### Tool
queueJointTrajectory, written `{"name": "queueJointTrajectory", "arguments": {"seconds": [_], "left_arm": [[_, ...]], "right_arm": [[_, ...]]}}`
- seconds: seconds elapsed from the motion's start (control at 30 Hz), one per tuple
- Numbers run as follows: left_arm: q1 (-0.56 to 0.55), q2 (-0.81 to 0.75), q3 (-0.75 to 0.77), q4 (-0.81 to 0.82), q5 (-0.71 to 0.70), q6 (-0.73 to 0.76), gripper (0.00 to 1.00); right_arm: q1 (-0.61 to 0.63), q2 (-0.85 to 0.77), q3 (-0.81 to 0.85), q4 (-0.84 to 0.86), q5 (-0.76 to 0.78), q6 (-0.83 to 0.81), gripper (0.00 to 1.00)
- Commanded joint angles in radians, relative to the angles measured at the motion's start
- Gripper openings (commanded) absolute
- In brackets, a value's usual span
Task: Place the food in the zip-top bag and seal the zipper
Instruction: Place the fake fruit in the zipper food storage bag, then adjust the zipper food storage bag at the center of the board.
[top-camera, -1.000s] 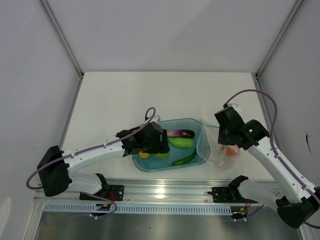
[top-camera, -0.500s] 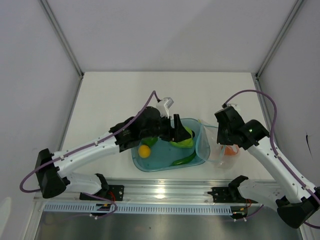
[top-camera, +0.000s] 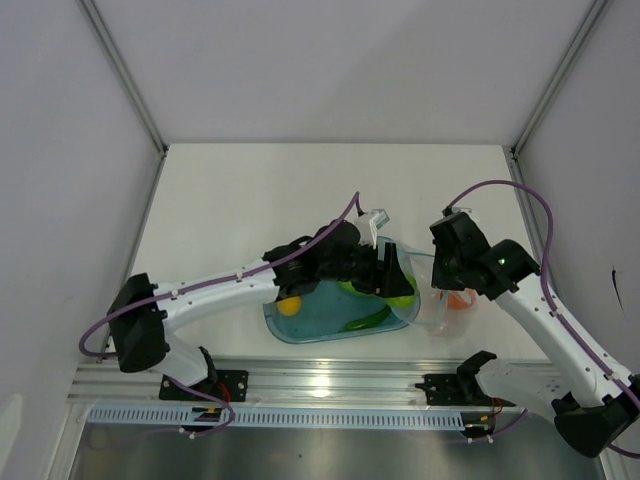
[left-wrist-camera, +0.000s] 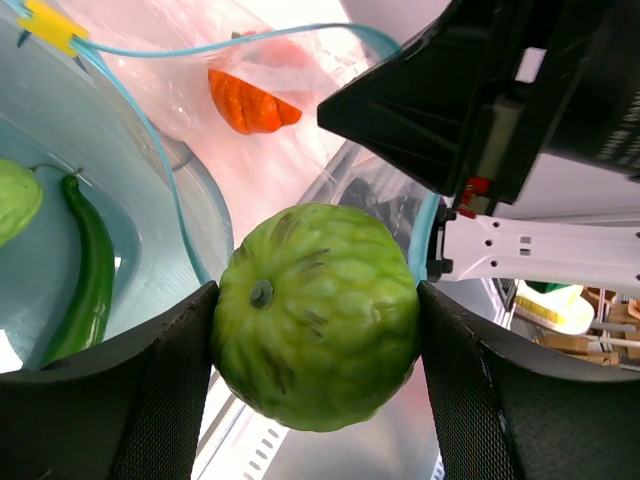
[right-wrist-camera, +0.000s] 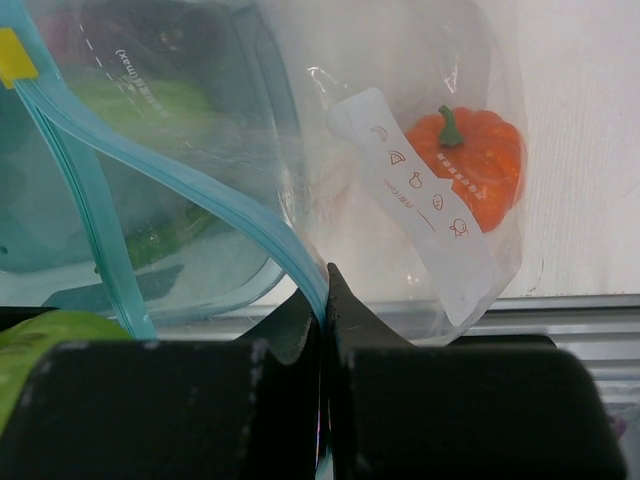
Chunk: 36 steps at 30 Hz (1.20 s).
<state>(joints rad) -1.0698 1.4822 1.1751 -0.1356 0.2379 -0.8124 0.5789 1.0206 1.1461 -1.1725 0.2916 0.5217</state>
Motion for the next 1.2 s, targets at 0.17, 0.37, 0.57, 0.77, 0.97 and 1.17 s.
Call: {"name": "queueJointTrajectory", "arguments": {"seconds": [0.17,0.37,0.57,0.77,0.97,1.17], "left_arm": [[-0.025,0.078,0.083,0.073,0.003,-0.034,0.10],[-0.033,0.142,0.130,0.071,0.031,-0.050,0.58],[-0.032,0.098,0.113,0.007,-0.058,-0.021,0.99],[-0.032,-0.032,0.028,0.019,-0.163,0.021,0.99],[-0.032,-0.126,-0.041,-0.001,-0.230,0.053,0.99],[-0.030,-0.060,0.009,-0.076,-0.284,0.093,0.99]], "right_arm": [[-0.004,-0.019,0.038,0.025,-0.028,0.006,0.00],[-0.005,-0.017,0.061,0.007,-0.022,0.009,0.00],[-0.008,-0.014,0.076,-0.006,-0.020,0.011,0.00],[-0.016,-0.002,0.079,-0.018,-0.005,0.008,0.00],[-0.025,-0.016,0.101,-0.032,0.007,0.001,0.00],[-0.027,-0.040,0.095,-0.035,-0.008,-0.008,0.00]]}}
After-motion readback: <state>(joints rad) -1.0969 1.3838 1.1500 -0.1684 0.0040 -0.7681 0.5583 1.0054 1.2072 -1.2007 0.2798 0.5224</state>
